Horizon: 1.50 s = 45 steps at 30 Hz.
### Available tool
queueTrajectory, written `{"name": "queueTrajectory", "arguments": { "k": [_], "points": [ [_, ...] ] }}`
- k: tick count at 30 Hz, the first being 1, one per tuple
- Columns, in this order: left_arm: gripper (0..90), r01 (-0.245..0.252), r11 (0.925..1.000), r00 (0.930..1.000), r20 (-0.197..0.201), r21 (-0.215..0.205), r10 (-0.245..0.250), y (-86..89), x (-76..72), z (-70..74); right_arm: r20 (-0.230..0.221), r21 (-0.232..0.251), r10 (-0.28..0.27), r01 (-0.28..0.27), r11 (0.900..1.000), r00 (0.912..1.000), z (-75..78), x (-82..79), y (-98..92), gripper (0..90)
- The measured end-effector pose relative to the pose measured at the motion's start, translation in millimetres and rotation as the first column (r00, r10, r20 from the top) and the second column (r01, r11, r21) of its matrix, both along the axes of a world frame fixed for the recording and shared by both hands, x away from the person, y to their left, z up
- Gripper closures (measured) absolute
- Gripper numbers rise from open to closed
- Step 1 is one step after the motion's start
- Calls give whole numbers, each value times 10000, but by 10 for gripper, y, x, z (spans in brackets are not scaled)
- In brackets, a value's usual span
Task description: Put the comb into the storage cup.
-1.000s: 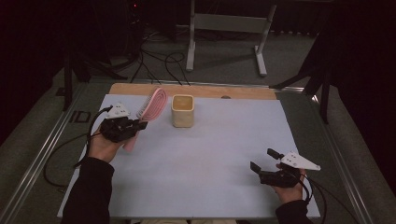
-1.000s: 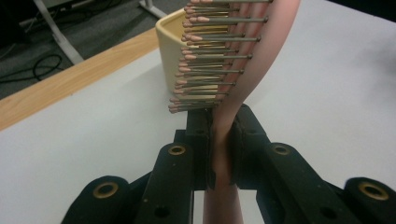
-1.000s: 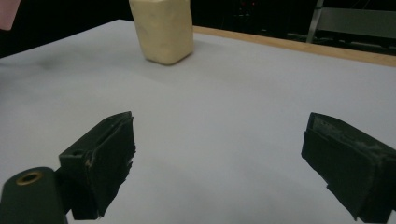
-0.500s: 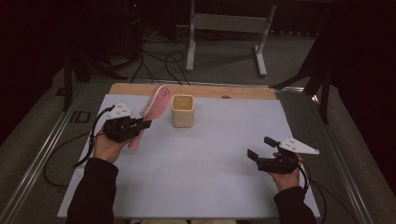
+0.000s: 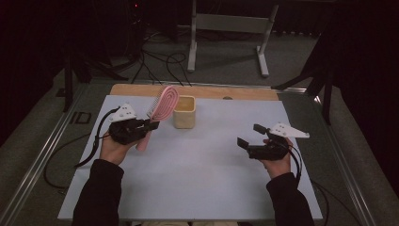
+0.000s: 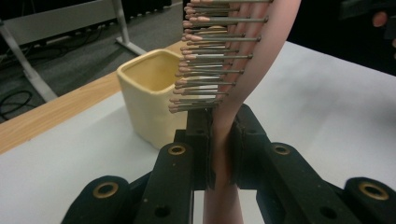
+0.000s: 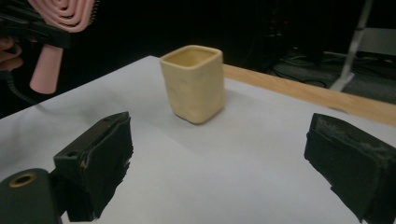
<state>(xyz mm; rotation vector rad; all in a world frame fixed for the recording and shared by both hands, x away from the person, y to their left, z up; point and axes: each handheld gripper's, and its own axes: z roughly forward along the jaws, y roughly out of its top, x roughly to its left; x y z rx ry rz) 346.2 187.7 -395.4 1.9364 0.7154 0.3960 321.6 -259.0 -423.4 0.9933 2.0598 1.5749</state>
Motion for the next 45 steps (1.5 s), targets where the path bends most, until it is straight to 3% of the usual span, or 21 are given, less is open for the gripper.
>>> {"name": "queueTrajectory", "arguments": {
  "k": [3, 10, 25, 28, 30, 33, 36, 38, 41, 42, 43, 44, 45],
  "points": [
    [805, 172, 9997, 9999, 12, -195, -172, -32, 1, -1, 131, -134, 318, -317, 9994, 9994, 63, 55, 136, 74],
    [805, 490, 9986, 9988, 31, -190, -490, -112, -8, -5, 312, -161, 968, -964, 9952, 9948, 184, 162, 398, 74],
    [805, 1324, 9907, 9912, 73, -300, -1323, -331, -15, 24, 288, 330, 2215, -2224, 9744, 9747, 323, 349, 928, 75],
    [805, 1631, 9842, 9866, 47, -687, -1632, -352, -12, 10, 318, 304, 2318, -2327, 9721, 9723, 348, 355, 988, 75],
    [805, 1845, 9790, 9828, 53, -861, -1847, -375, -15, 1, 332, 394, 2573, -2585, 9652, 9658, 380, 370, 1073, 75],
    [805, 1963, 9765, 9804, 23, -890, -1968, -388, -17, -6, 386, 537, 2769, -2787, 9589, 9601, 419, 372, 1140, 75],
    [804, 2229, 9707, 9746, -3, -895, -2239, -411, -24, -18, 508, 648, 2971, -3001, 9517, 9535, 446, 375, 1207, 75],
    [805, 2576, 9621, 9660, 30, -894, -2584, -445, -41, -27, 396, 793, 3079, -3101, 9474, 9506, 450, 397, 1242, 75],
    [804, 2671, 9597, 9634, 15, -874, -2680, -457, -44, -29, 317, 877, 3156, -3171, 9443, 9484, 451, 410, 1259, 76],
    [804, 2843, 9549, 9585, 13, -854, -2852, -481, -47, -37, 249, 1010, 3259, -3267, 9397, 9451, 456, 417, 1274, 76],
    [804, 3001, 9499, 9535, -8, -876, -3013, -497, -46, -43, 343, 1314, 3531, -3545, 9258, 9350, 488, 417, 1327, 85],
    [805, 3001, 9499, 9535, -8, -876, -3013, -497, -46, -43, 343, 1314, 3531, -3545, 9258, 9350, 488, 417, 1327, 85],
    [805, 3169, 9434, 9479, 1, -973, -3184, -505, -46, -49, 381, 1324, 3588, -3606, 9233, 9326, 498, 416, 1340, 90]
  ]
}}
